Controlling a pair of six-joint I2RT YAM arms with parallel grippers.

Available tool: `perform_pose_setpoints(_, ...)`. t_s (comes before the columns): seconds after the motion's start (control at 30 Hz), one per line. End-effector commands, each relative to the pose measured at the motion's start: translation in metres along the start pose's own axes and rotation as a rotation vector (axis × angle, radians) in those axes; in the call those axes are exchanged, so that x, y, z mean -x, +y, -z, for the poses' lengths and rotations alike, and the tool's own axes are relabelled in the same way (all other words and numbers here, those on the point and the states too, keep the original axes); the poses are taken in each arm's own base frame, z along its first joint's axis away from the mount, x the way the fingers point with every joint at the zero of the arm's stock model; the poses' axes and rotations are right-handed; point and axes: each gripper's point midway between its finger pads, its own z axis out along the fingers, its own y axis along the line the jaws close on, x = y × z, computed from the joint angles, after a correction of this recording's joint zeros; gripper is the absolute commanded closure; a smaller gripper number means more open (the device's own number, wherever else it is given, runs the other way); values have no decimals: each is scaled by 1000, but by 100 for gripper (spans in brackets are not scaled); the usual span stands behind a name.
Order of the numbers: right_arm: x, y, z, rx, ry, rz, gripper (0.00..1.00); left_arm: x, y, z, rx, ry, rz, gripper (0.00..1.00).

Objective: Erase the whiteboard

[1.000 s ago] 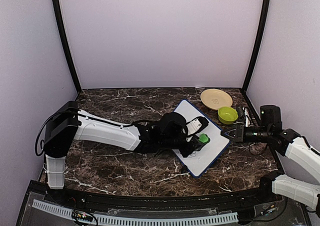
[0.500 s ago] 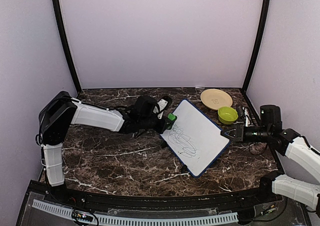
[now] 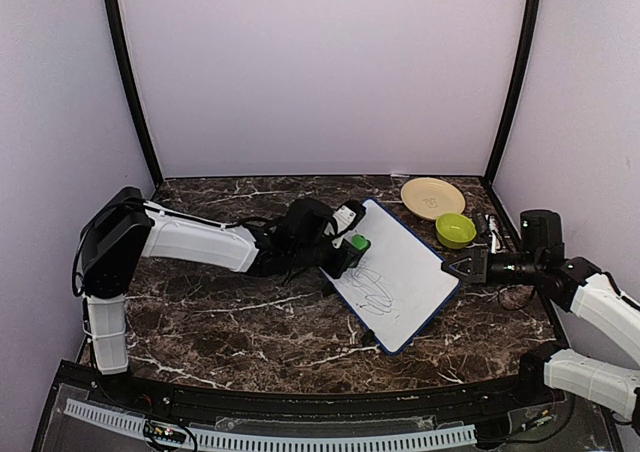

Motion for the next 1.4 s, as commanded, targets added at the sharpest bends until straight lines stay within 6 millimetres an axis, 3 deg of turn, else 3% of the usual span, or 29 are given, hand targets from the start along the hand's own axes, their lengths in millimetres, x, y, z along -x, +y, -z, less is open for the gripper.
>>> perform_pose_setpoints(0.0, 1, 17, 1, 75, 16, 51, 100, 19, -5, 3, -48, 11, -4, 100)
perform_pose_setpoints(0.23, 1, 17, 1, 76, 18, 53, 100, 51, 12, -3, -58, 4, -19, 100)
perform_pose_setpoints(0.33, 1, 18, 1, 78, 16, 54, 100, 42, 16, -6, -53, 30, -9, 100)
perform_pose_setpoints(0.7, 1, 18, 1, 76, 13, 55, 100, -52, 7, 11, -77, 149, 76, 100)
perform_pose_setpoints(0.83, 1, 17, 1, 76, 14, 55, 100, -67, -1, 14, -68, 174, 56, 100)
perform_pose_setpoints(0.9, 1, 17, 1, 76, 15, 55, 100, -60, -2, 14, -64, 158, 50, 100)
perform_pose_setpoints(1.2, 1, 17, 2, 75, 14, 55, 100, 23, 24, 0, -68, 43, 45, 100)
perform_pose_setpoints(1.37, 1, 18, 2, 76, 14, 57, 100, 39, 22, -3, -133, 43, 36, 100)
